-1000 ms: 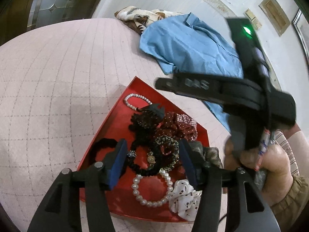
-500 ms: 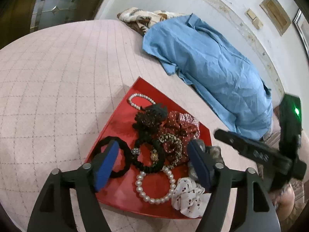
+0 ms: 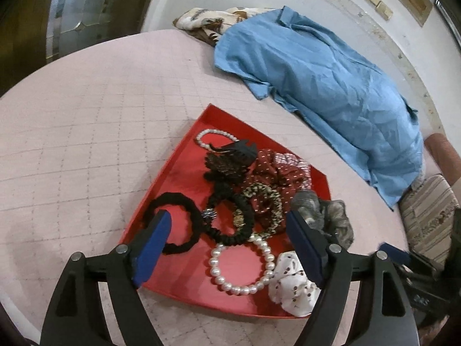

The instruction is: Organize jewelry

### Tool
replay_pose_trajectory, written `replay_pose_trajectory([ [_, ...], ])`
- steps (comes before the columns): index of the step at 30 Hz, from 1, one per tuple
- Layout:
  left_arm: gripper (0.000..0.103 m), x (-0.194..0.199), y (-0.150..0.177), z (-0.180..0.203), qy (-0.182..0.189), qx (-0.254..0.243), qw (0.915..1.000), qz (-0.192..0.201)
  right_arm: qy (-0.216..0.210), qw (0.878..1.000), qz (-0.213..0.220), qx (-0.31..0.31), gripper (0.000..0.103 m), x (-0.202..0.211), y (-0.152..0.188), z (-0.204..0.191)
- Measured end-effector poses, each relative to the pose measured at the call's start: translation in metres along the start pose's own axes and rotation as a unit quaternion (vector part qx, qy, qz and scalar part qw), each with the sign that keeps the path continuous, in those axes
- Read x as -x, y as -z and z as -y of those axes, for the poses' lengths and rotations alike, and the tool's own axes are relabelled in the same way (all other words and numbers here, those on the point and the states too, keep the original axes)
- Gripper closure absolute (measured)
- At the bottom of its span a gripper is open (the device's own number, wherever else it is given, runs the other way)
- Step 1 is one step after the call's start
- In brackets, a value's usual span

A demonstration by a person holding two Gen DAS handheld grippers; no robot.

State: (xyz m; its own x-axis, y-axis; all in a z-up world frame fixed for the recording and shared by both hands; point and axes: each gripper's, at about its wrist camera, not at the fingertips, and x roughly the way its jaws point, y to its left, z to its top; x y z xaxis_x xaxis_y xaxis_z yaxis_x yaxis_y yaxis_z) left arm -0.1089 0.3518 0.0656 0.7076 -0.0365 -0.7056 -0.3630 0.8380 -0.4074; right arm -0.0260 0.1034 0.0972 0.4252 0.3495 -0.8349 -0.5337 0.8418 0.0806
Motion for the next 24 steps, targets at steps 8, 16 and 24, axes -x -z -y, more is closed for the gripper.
replay_pose_trajectory([
  [8,0.022,0.016,0.007,0.018,-0.066,-0.046,0.9957,0.045,-0.003,0.999,0.009,-0.044,0.036,0.026,0.035,0.03],
  [16,0.015,0.046,0.028,0.061,-0.144,-0.13,0.9745,0.113,0.02,0.999,0.034,-0.037,0.029,0.051,0.067,0.04],
  [24,0.007,0.108,0.037,0.089,-0.127,-0.084,0.9751,0.161,0.005,0.996,0.057,-0.067,0.029,0.071,0.086,0.059],
])
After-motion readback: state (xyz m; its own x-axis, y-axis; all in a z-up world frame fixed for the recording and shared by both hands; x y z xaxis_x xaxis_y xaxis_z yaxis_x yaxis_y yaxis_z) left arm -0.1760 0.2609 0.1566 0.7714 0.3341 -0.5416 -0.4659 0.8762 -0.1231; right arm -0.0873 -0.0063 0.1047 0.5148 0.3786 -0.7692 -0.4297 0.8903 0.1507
